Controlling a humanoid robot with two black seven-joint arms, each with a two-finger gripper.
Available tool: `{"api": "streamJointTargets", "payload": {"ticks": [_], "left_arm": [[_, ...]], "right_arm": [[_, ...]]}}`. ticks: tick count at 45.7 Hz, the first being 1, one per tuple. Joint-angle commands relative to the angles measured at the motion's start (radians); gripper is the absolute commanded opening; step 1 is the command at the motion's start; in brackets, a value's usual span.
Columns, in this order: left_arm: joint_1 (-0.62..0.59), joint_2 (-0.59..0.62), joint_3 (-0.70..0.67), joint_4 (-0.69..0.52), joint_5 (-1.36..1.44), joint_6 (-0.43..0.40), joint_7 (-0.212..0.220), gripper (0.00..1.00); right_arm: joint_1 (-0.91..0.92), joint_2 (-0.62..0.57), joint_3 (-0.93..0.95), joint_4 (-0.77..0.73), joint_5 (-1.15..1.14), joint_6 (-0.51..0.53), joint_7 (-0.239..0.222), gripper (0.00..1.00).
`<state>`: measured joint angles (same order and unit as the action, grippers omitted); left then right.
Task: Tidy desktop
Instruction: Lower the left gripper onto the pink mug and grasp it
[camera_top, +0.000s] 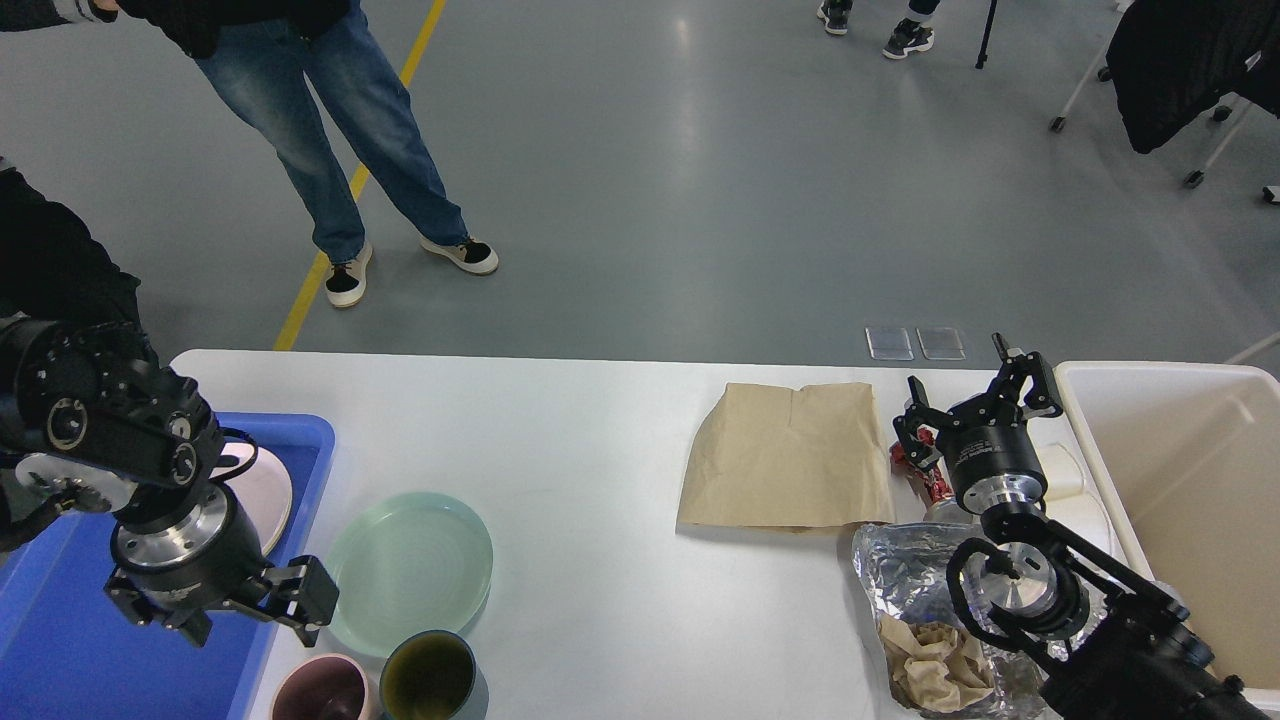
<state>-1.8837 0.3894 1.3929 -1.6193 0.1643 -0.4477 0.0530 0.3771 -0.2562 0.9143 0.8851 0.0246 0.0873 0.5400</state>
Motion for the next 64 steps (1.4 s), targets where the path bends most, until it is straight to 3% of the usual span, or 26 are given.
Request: {"api": "streamJointTargets", "payload": {"ticks": [1,12,22,29,35,40,52,55,64], "left_arm": [[0.083,0.091,-0.038,0.009,0.124,0.032,-0.004,0.91],[0.181,0.125,-0.075,0.013,0.193,0.079,-0.004,0.89],[0.325,0.080,-0.129,0.073,0.193,0.228,-0.002,0.89],[0.380,0.074,-0.153,0.110,0.195,0.238,-0.001,0.88],[0.403,0.060,-0.181,0.122,0.193,0.231,-0.001,0.73],[0.403,0.063,-0.181,0.122,0.193,0.219,-0.001,0.42],[0.403,0.063,-0.176,0.122,0.178,0.211,-0.002,0.06],[0.403,0.063,-0.173,0.122,0.176,0.215,-0.002,0.00],[0.402,0.069,-0.166,0.124,0.176,0.213,-0.004,0.00]], "right_arm": [[0.000,0.000,0.000,0.000,0.000,0.000,0.000,1.00],[0.000,0.000,0.000,0.000,0.000,0.000,0.000,1.00],[0.000,0.000,0.000,0.000,0.000,0.000,0.000,1.00],[0.000,0.000,0.000,0.000,0.000,0.000,0.000,1.00],[0.000,0.000,0.000,0.000,0.000,0.000,0.000,1.00],[0.000,0.000,0.000,0.000,0.000,0.000,0.000,1.00],[0.000,0.000,0.000,0.000,0.000,0.000,0.000,1.00],[0.000,0.000,0.000,0.000,0.000,-0.001,0.000,1.00],[0.000,0.000,0.000,0.000,0.000,0.000,0.000,1.00]]}}
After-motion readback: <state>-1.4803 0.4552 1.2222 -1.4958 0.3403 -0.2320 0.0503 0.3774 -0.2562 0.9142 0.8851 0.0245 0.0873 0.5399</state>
